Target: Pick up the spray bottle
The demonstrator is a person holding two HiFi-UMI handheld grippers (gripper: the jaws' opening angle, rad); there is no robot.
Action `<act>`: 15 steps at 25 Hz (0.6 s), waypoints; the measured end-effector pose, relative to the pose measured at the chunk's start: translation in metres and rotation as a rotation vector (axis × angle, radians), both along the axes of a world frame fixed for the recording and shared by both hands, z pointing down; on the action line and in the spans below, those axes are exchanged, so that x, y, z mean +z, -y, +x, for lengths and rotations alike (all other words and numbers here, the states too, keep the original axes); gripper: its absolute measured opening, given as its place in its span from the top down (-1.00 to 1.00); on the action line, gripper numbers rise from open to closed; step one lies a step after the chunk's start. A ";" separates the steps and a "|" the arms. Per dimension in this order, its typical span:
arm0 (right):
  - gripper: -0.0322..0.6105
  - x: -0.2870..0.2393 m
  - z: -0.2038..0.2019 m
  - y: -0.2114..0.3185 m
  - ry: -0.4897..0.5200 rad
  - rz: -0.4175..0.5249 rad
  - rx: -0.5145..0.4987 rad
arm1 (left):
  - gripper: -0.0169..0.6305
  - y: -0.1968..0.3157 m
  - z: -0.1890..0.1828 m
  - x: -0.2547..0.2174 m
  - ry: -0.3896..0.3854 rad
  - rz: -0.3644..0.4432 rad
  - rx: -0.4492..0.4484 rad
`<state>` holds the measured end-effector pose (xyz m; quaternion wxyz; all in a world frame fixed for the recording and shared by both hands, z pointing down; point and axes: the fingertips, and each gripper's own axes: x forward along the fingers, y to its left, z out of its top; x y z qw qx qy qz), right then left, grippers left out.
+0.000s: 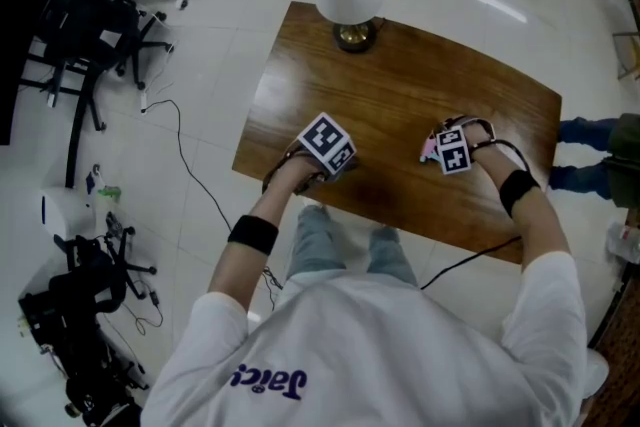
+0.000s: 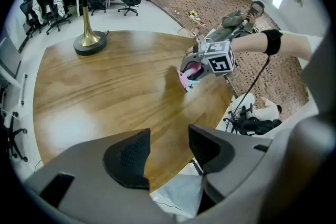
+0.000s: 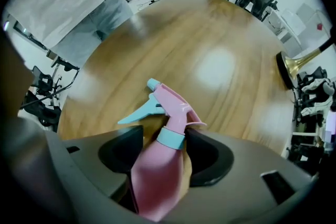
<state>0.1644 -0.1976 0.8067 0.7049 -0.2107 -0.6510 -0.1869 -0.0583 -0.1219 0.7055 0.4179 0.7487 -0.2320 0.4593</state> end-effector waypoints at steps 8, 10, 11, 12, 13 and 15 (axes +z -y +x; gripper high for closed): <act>0.35 0.014 0.011 -0.009 0.007 -0.014 0.052 | 0.23 -0.005 -0.001 0.001 0.007 -0.004 -0.007; 0.35 0.010 0.008 -0.010 0.046 0.002 0.091 | 0.23 -0.004 -0.005 0.001 0.009 0.003 -0.002; 0.36 0.007 0.003 -0.008 0.072 0.008 0.124 | 0.23 -0.003 -0.008 0.001 0.008 0.007 -0.003; 0.36 0.003 -0.002 -0.005 0.100 0.014 0.161 | 0.23 -0.002 -0.010 0.000 0.008 0.010 -0.004; 0.36 -0.004 -0.008 -0.001 0.133 0.020 0.200 | 0.23 -0.002 -0.012 -0.001 0.007 0.013 -0.005; 0.37 -0.021 -0.021 0.009 0.215 0.033 0.281 | 0.23 0.000 -0.013 -0.004 0.006 0.019 -0.004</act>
